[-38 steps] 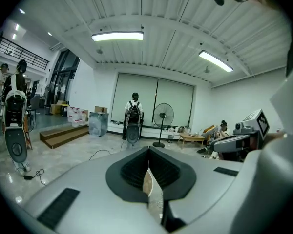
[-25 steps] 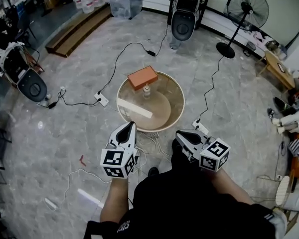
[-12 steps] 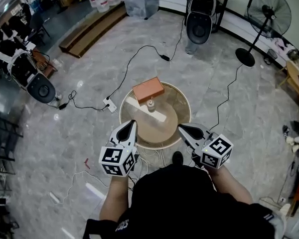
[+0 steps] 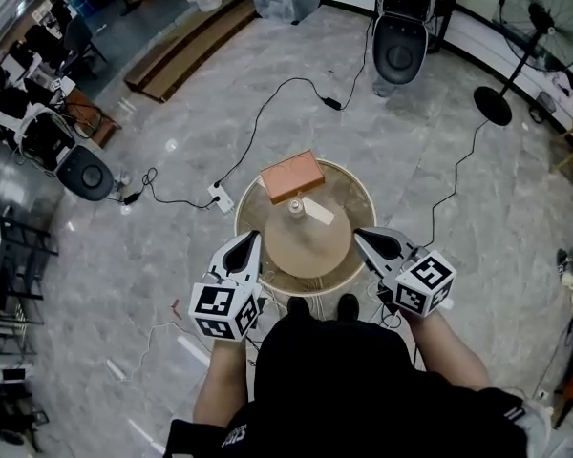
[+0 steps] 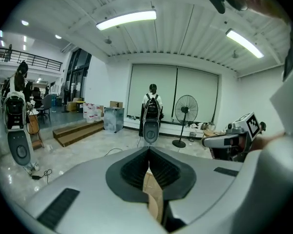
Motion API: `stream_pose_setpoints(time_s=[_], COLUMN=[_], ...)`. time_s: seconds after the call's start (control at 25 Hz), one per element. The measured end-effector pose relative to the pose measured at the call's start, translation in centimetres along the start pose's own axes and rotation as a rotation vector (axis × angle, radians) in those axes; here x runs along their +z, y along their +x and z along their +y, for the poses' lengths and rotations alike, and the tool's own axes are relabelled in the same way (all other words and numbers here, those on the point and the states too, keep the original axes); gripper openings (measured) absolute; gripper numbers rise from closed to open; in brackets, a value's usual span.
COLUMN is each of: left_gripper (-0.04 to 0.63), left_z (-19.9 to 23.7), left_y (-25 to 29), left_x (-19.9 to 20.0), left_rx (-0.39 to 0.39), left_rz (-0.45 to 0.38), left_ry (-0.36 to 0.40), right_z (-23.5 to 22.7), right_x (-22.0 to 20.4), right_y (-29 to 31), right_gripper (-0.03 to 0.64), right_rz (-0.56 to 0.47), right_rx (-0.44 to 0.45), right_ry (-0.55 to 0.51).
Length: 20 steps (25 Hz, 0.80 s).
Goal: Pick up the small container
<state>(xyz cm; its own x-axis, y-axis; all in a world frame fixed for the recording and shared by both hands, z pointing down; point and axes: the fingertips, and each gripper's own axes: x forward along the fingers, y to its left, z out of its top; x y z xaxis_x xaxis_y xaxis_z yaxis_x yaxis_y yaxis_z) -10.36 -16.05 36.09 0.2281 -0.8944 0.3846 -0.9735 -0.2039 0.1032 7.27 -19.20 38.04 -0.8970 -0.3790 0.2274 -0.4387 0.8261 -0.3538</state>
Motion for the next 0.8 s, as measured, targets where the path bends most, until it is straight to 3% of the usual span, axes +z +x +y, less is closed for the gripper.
stream_pose_setpoints(time_s=[0.56, 0.8], left_gripper=[0.015, 0.015], left_z=[9.3, 10.1], left_y=[3.0, 5.2], left_x=[-3.5, -5.0], left_rx=[-0.134, -0.162], left_rz=[0.051, 0.085], left_ry=[-0.012, -0.040], right_z=[4.1, 4.3], right_x=[-1.2, -2.9], right_y=[12.3, 13.6], right_gripper=[0.014, 0.014], right_rz=[0.077, 0.141], right_rx=[-0.054, -0.057], right_ry=[0.035, 0.034])
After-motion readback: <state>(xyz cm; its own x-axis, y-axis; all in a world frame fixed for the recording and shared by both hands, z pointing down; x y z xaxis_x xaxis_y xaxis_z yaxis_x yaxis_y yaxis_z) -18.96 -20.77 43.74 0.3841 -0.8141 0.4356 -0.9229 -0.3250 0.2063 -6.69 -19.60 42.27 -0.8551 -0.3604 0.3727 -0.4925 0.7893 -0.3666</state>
